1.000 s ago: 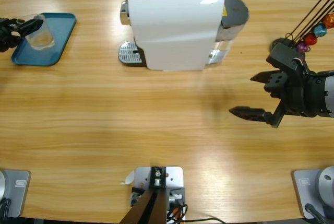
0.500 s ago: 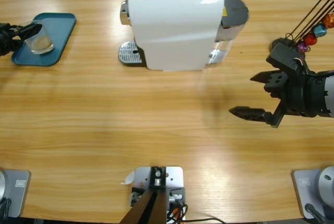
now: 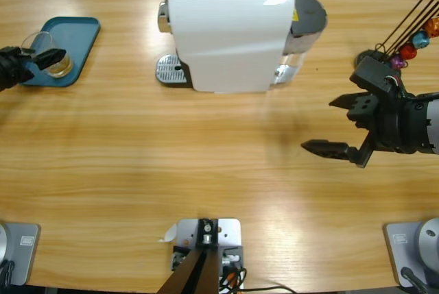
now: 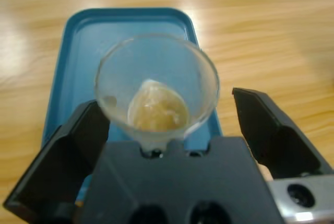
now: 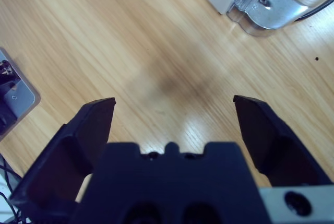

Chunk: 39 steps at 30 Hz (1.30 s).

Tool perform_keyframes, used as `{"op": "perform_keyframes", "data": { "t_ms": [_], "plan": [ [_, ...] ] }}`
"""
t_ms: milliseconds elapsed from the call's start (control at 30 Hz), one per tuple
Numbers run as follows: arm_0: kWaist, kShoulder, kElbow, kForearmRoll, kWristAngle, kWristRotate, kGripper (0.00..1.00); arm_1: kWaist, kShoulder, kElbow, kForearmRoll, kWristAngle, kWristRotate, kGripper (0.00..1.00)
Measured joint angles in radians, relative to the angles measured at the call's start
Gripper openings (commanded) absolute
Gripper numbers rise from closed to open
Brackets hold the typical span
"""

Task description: Pour coffee

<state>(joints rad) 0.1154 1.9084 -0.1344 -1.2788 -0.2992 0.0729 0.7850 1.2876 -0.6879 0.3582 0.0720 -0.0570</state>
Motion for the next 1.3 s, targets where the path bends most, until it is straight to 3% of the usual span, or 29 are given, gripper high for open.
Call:
{"op": "perform_keyframes", "data": {
  "t_ms": [167, 267, 367, 433, 633, 767, 933, 1067, 1133, 1200, 1300],
  "plan": [
    [-0.056, -0.138, 0.027, 0.0, 0.149, 0.0, 0.991, 0.0, 0.0, 0.0, 0.0, 0.0, 0.0, 1.0],
    [-0.133, -0.266, 0.042, 0.002, 0.299, 0.008, 0.989, 0.0, 0.0, 0.0, 0.0, 0.0, 0.0, 1.0],
    [-0.227, -0.406, 0.036, 0.086, 0.359, 0.017, 0.987, 0.0, 0.0, -0.001, 0.0, 0.0, 0.0, 1.0],
    [-0.317, -0.509, -0.025, 0.267, 0.363, 0.021, 0.986, 0.0, 0.0, -0.001, 0.0, 0.0, 0.0, 1.0],
    [-0.567, -0.723, -0.395, 1.074, 0.36, 0.021, 0.97, 0.0, 0.0, -0.002, 0.004, 0.0, 0.0, 1.0],
    [-0.682, -0.804, -0.454, 1.329, 0.305, 0.021, 0.945, 0.001, 0.0, -0.004, 0.009, 0.0, -0.002, 0.989],
    [-0.746, -0.812, -0.454, 1.409, 0.288, 0.021, 0.986, 0.001, 0.0, -0.005, 0.018, -0.008, -0.006, 0.982],
    [-0.775, -0.832, -0.455, 1.466, 0.304, 0.024, 0.788, 0.001, 0.0, -0.005, 0.021, -0.009, -0.006, 0.983],
    [-0.78, -0.845, -0.458, 1.502, 0.316, 0.025, 0.764, 0.001, 0.0, -0.005, 0.021, -0.016, -0.006, 0.982],
    [-0.766, -0.865, -0.466, 1.523, 0.32, 0.025, 0.665, 0.001, 0.0, -0.005, 0.021, -0.024, -0.006, 0.982],
    [-0.735, -0.887, -0.469, 1.534, 0.317, 0.025, 0.645, 0.001, 0.0, -0.005, 0.022, -0.026, -0.006, 0.984]
  ]
}}
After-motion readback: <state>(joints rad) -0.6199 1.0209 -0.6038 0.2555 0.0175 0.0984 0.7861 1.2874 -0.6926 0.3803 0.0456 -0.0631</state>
